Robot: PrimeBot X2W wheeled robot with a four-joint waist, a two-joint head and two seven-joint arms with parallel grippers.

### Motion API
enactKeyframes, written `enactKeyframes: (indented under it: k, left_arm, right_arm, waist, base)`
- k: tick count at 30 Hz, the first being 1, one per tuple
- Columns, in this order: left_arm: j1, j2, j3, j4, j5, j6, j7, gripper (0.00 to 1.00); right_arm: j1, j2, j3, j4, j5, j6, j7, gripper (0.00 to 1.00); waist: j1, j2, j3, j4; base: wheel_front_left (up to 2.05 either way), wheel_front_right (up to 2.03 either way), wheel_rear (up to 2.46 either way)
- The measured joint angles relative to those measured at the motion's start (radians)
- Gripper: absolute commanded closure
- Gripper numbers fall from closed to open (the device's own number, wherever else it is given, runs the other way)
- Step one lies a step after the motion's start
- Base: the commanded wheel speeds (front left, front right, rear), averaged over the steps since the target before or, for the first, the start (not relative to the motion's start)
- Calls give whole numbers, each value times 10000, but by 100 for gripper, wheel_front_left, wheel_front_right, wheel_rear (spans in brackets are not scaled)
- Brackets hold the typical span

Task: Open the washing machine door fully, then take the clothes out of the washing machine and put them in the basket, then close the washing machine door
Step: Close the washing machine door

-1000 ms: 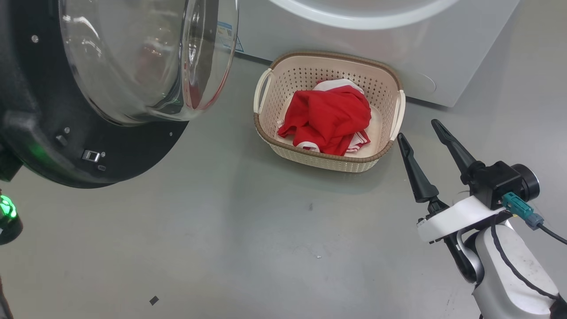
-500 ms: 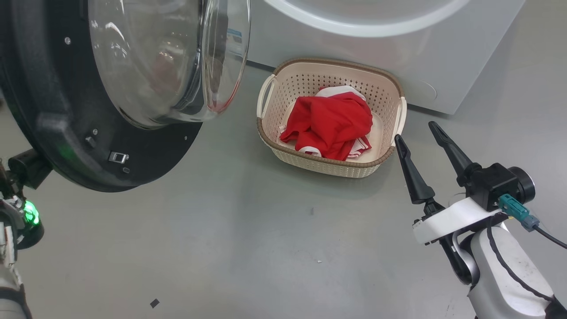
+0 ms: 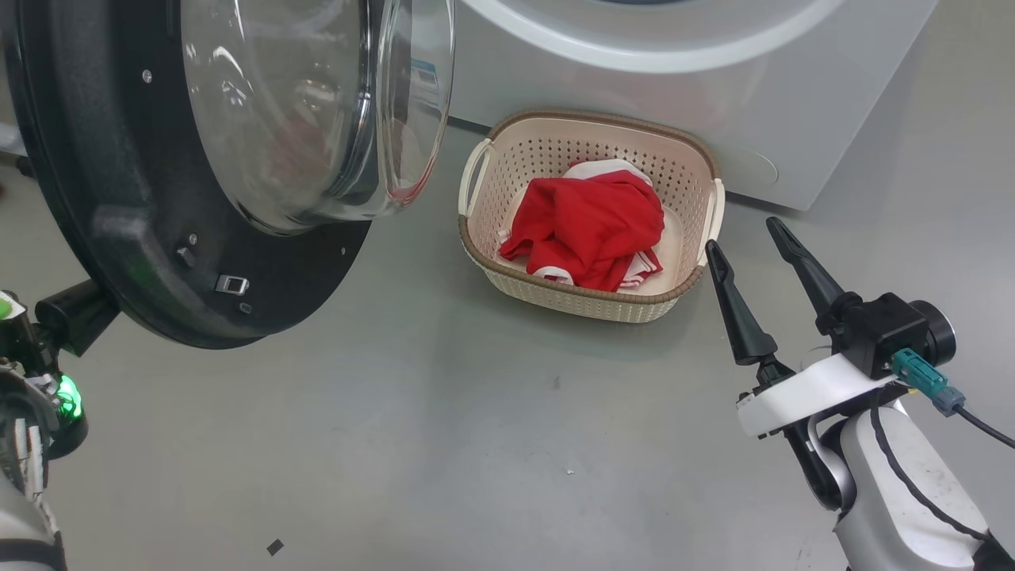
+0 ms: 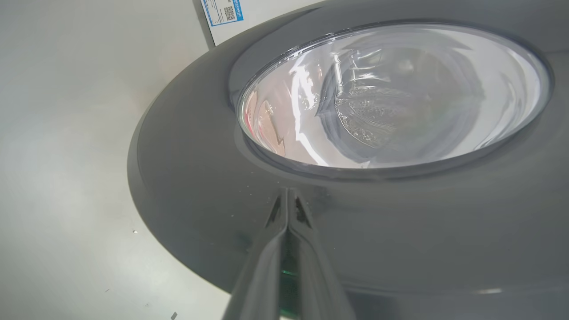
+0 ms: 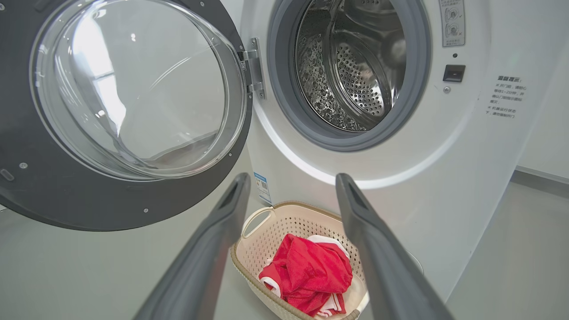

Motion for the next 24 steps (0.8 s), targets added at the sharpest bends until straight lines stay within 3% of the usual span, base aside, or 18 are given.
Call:
enactKeyframes:
  k: [13,20,24]
  left_arm:
    - [826,196,-282,-1862,1181,-715,-1881,100]
    - [1555,926,-460,-3325,2757,-786,-4153,100]
    - [2052,1099,-1047,-4343,3158,-782,-5074,100]
  right_arm:
    - [305,100,-171,13,88,2,0,0]
    - [418,226,-169,17,88,2,0,0]
    - [497,272,-142,13,88,2,0,0]
  waist:
    - [0,0,-406,120]
    - [0,0,-668,172]
    - [0,0,-762,169]
  base:
    - [0,0,0]
    - [0,0,0]
    - [0,0,0]
